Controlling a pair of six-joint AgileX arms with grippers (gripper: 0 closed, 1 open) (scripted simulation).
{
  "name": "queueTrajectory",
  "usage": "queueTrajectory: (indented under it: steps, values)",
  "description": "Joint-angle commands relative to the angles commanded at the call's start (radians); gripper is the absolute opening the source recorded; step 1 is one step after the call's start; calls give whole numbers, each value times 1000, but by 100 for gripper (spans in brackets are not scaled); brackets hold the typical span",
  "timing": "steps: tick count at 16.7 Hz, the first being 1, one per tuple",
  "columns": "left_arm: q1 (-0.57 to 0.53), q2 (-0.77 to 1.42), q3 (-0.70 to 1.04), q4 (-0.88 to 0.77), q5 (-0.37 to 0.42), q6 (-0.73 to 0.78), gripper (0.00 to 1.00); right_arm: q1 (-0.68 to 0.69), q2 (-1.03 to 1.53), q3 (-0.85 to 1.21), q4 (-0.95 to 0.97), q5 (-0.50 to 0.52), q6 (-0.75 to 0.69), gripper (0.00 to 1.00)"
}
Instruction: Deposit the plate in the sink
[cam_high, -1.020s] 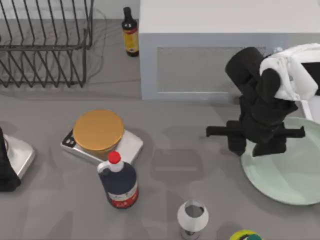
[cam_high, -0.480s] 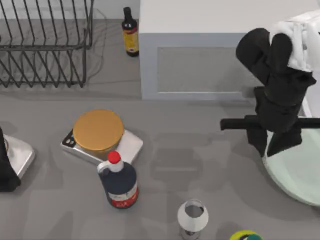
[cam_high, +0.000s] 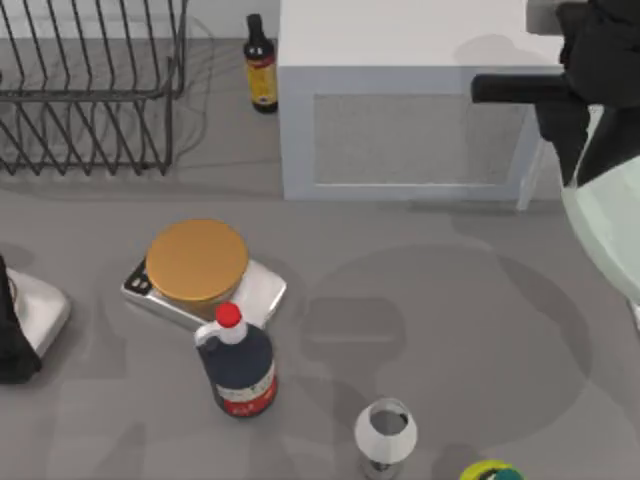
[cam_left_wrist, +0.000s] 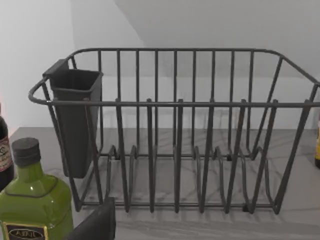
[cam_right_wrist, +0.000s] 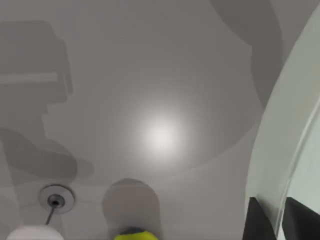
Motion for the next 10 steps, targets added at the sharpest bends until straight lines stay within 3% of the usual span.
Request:
queueTrajectory:
  steps: [5, 10]
  values:
    - [0, 0, 0, 0, 0, 0, 100, 35, 44, 260, -101, 0, 3, 0]
    - [0, 0, 0, 0, 0, 0, 100, 43, 57, 295, -112, 0, 6, 0]
